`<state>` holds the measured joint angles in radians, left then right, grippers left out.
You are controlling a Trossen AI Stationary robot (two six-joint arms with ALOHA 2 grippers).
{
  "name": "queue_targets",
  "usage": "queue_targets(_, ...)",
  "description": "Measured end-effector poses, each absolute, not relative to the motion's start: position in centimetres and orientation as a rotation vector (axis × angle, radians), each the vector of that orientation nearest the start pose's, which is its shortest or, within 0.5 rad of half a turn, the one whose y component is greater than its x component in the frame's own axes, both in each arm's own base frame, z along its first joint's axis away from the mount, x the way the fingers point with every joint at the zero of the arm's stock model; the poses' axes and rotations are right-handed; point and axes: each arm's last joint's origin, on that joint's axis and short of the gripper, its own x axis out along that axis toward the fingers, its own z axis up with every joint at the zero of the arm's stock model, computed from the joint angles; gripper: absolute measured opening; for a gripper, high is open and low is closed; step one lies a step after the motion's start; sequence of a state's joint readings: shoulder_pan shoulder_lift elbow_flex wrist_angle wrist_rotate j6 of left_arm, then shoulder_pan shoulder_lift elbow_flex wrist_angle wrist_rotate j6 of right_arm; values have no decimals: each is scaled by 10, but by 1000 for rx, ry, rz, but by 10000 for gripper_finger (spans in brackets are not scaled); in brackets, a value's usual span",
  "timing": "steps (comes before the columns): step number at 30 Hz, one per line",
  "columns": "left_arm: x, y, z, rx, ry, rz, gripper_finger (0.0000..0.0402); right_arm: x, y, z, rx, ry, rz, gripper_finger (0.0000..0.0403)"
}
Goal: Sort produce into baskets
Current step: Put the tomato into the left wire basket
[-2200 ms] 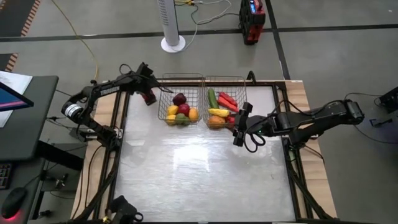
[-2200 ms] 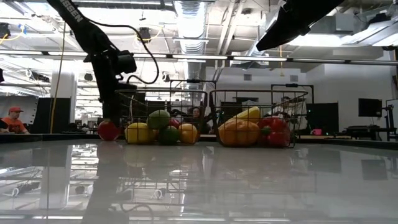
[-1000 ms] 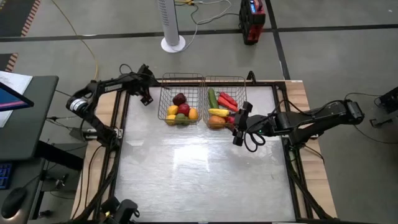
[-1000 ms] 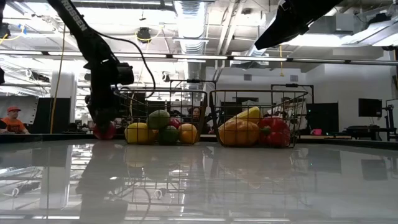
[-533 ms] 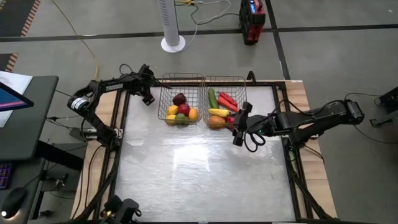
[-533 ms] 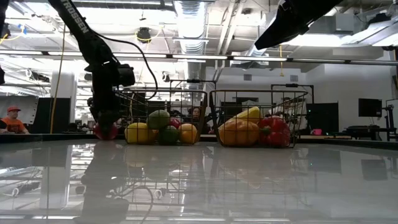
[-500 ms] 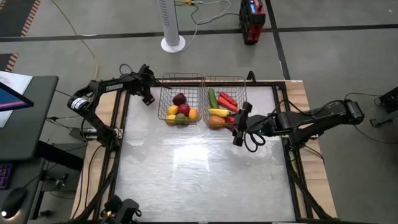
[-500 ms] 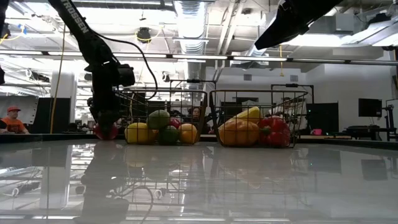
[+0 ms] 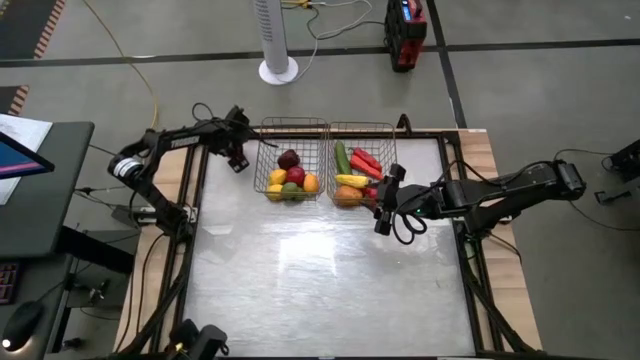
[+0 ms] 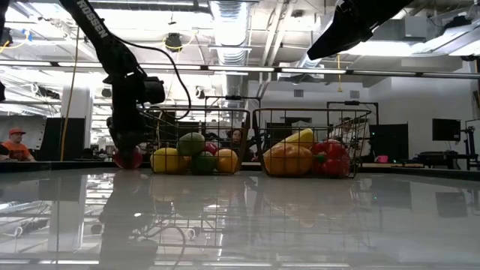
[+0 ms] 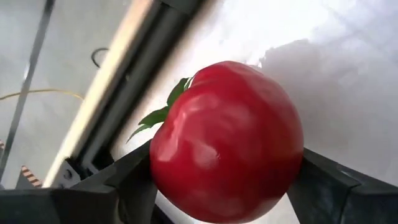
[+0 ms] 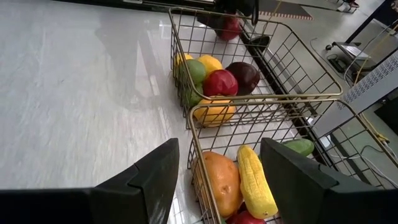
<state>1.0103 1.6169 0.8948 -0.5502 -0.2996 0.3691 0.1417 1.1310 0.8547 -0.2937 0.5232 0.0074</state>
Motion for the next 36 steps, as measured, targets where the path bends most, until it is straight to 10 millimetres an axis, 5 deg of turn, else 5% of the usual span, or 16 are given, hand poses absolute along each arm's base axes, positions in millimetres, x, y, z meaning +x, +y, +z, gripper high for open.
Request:
queue_targets(10,133,211,193,-254,1480,822,274,238,19,283,-177,540,-374,253)
queue_targets(25,134,135,266,-241,1107,747,275,238,18,284,-181,528,-376,253)
queue_targets(36,156,94,276,-77,1049,560,275,239,15,285,-184,526,-386,253)
